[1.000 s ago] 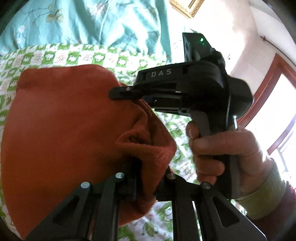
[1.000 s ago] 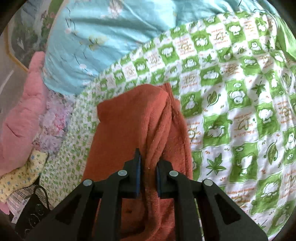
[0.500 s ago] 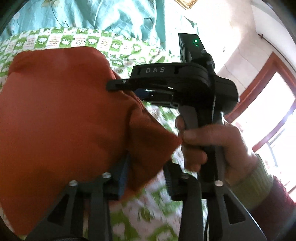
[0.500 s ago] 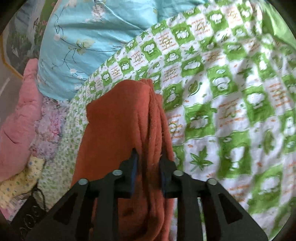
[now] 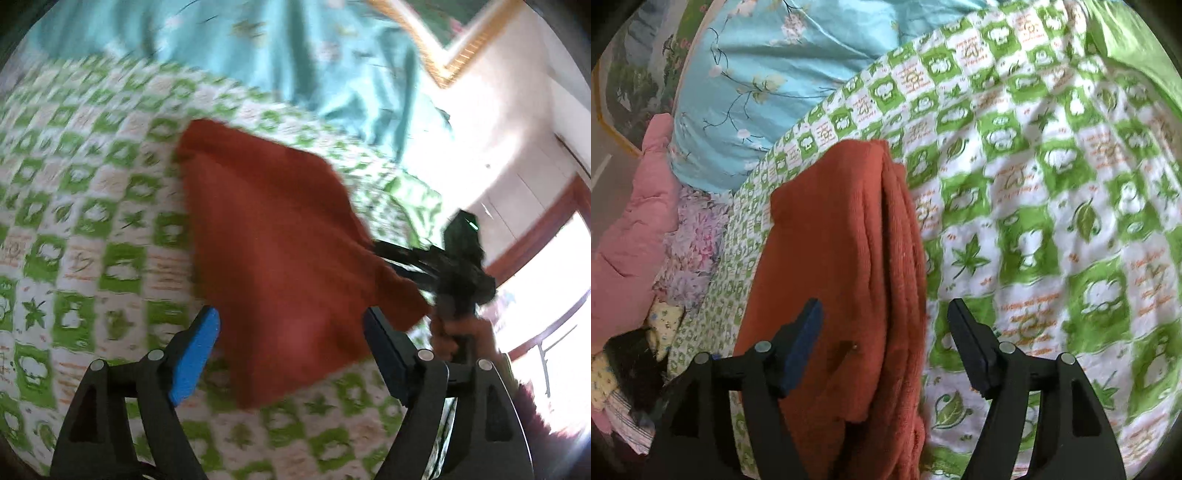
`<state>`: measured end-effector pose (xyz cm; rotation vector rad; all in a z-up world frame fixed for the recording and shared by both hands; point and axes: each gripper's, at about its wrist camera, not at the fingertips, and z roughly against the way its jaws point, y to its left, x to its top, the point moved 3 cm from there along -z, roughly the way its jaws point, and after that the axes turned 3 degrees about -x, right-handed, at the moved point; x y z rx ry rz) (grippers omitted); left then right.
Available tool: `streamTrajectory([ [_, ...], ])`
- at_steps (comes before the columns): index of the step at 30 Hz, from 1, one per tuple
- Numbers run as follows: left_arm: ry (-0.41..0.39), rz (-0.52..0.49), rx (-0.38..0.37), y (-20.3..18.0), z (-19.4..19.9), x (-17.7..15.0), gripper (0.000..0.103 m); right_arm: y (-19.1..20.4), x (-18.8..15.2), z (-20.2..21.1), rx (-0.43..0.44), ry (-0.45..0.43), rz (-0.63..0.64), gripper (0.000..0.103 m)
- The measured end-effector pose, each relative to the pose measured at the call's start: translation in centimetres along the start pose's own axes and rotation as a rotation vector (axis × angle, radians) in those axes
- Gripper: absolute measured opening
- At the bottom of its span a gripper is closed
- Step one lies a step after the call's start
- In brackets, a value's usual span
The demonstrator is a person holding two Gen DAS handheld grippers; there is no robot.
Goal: Fold small clothes
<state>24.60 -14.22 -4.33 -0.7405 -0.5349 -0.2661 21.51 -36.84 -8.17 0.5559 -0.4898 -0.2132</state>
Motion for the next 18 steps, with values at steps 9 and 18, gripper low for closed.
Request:
streamTrajectory([
  [9, 0.106, 0.211, -0.084, 5.9, -5.9, 2.7, 0.08, -0.3, 0.2, -2.4, 0.068, 0.053, -0.038, 0.072],
  [18, 0.137, 0.095, -0.101, 4.3, -8.7, 4.5, 0.026, 1.3, -0.4, -4.9, 0.099, 0.103, -0.043, 0.032],
])
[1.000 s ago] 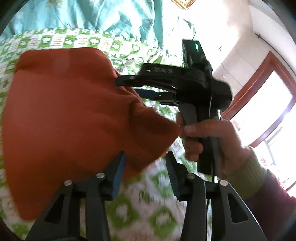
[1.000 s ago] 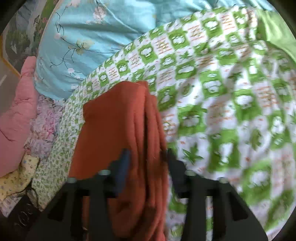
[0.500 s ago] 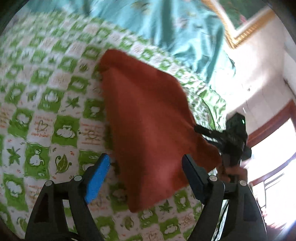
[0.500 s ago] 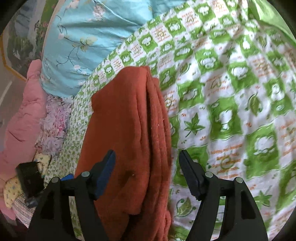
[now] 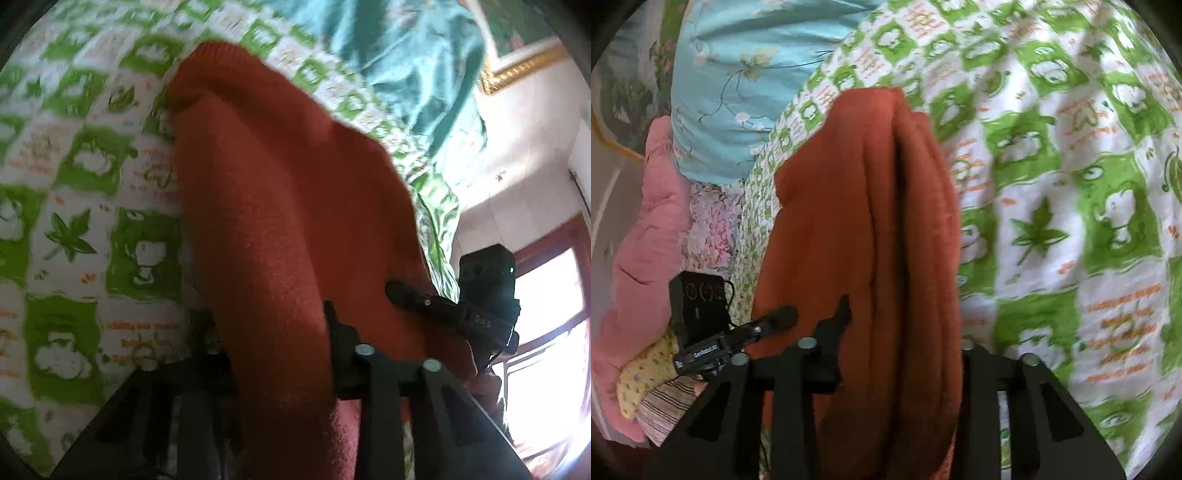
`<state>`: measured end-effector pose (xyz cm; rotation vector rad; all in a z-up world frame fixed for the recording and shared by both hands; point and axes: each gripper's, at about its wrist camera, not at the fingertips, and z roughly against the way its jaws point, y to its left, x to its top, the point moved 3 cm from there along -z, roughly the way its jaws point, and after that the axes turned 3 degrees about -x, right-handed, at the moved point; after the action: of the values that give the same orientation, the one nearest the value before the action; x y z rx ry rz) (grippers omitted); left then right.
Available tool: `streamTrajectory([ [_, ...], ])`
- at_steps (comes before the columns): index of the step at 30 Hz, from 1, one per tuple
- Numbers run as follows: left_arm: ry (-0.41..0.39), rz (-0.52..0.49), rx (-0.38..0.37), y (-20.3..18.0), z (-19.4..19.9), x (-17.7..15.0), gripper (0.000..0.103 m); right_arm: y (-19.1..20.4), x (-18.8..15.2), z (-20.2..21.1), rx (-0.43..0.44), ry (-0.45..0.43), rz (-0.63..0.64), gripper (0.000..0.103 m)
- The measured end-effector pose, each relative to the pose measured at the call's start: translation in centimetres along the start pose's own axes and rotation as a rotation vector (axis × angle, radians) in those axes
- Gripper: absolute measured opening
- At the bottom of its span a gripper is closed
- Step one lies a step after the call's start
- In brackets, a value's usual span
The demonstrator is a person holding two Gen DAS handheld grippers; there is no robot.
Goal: Fold small clothes
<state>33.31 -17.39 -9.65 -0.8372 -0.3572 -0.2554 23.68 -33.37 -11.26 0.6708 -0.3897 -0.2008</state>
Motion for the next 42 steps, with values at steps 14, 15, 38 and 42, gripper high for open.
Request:
streamTrajectory([
  [14, -0.156, 0.019, 0.074, 5.0, 17.7, -9.0, 0.027, 11.8, -10.6, -5.6, 0.296, 0.059, 0.053, 0.029],
  [15, -0.142, 0.048, 0.088, 6.2, 17.5, -9.3, 0.028, 12.1, -11.2, -6.7, 0.298, 0.075, 0.044, 0.029],
  [38, -0.219, 0.203, 0.142, 14.1, 17.6, -0.6, 0.051, 14.9, -8.6, -3.2, 0.032, -0.081, 0.152, 0.05],
  [42, -0.247, 0.159, 0.273, 14.7, 17.0, 4.6, 0.01, 14.5, -7.8, -5.1, 0.009, -0.066, 0.133, 0.049],
])
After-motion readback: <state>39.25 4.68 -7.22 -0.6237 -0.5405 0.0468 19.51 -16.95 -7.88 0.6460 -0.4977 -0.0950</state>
